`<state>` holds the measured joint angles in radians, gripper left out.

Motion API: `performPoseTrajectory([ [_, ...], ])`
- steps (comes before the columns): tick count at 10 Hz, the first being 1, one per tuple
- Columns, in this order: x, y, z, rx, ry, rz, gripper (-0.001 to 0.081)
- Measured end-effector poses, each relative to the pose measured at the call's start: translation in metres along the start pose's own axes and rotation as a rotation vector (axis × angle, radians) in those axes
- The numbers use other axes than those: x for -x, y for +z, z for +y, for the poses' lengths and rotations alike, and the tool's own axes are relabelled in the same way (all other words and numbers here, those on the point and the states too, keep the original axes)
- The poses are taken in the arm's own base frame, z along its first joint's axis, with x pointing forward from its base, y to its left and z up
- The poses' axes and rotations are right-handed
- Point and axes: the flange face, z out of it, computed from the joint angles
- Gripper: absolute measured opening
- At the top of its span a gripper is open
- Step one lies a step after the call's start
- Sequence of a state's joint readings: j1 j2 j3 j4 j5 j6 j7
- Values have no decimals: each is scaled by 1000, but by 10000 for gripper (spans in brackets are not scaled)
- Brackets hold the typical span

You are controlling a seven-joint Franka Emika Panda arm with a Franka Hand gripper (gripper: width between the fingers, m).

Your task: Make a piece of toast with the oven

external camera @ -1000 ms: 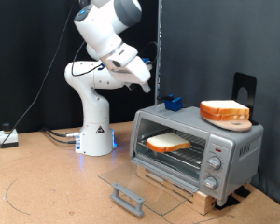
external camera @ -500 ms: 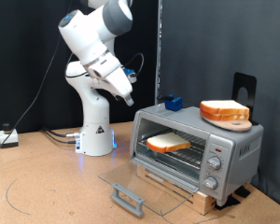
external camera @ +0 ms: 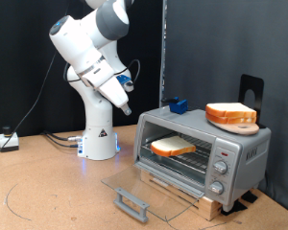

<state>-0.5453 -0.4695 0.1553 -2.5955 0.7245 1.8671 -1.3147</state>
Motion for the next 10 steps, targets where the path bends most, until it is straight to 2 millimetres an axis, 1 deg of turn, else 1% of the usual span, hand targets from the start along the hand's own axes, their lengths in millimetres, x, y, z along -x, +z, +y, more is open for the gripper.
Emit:
performPoseTrajectory([
  [1,0,-3,2,25,126,14,801],
  [3,7,-7,9,94,335,58,801],
  [4,7,-6,8,85,306,51,801],
  [6,6,-7,4,7,525,14,801],
  [7,6,-13,8,-15,651,13,801],
  [9,14,-25,29,-40,915,19,801],
  [10,23,-27,40,-57,1035,-28,801],
])
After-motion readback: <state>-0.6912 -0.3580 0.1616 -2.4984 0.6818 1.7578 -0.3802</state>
